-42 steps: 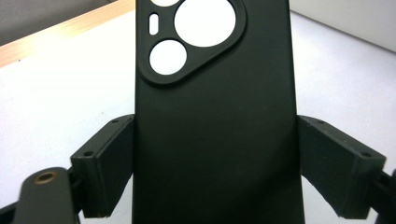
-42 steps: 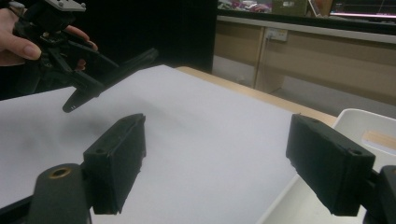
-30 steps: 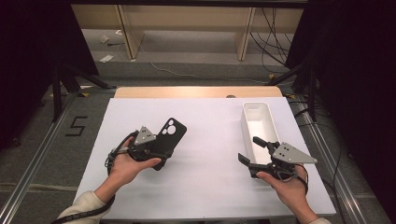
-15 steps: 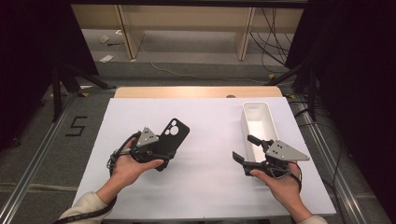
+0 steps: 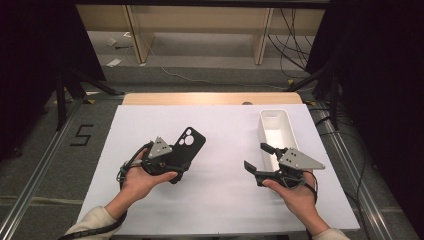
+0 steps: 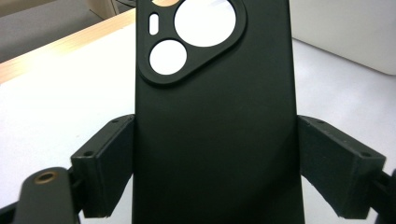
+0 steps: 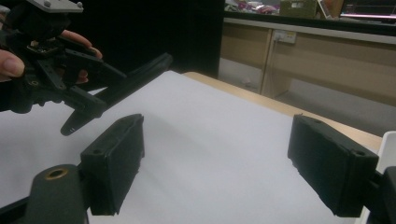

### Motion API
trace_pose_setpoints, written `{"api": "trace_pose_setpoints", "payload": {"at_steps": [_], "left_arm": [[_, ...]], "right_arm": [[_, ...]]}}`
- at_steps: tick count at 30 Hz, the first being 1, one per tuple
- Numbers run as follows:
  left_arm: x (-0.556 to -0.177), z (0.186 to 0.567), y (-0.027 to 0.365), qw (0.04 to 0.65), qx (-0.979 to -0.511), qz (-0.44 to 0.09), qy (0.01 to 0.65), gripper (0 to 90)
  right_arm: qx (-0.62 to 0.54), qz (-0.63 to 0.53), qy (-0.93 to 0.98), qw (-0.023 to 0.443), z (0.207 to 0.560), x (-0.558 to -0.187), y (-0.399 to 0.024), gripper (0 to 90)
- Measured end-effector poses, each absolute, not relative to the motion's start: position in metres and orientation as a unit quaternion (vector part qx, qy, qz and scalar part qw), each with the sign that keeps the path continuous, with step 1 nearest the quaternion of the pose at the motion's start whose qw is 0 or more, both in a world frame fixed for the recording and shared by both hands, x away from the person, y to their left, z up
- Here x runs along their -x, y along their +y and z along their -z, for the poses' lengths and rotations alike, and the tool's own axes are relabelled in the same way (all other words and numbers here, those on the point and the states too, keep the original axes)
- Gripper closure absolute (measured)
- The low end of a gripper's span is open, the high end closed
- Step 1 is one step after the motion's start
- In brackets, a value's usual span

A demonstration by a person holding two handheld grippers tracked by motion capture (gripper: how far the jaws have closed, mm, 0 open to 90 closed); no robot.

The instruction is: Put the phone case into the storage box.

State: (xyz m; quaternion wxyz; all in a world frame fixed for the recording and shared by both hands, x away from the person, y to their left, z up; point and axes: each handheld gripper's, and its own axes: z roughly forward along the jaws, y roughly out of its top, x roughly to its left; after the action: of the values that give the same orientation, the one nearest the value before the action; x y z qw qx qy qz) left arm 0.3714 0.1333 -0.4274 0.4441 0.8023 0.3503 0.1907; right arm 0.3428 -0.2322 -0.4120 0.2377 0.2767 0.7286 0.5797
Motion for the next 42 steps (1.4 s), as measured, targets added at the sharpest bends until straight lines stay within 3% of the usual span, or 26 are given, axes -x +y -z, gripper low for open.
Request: {"api": "trace_pose_setpoints", "payload": {"at_steps": [42], "left_arm": [[-0.362, 0.429, 0.098, 0.452, -0.816, -0.179, 0.312, 15.4]], "right_arm": [[-0.278, -0.578, 0.736, 0.215, 0.412, -0.367, -0.191, 19.1]]}}
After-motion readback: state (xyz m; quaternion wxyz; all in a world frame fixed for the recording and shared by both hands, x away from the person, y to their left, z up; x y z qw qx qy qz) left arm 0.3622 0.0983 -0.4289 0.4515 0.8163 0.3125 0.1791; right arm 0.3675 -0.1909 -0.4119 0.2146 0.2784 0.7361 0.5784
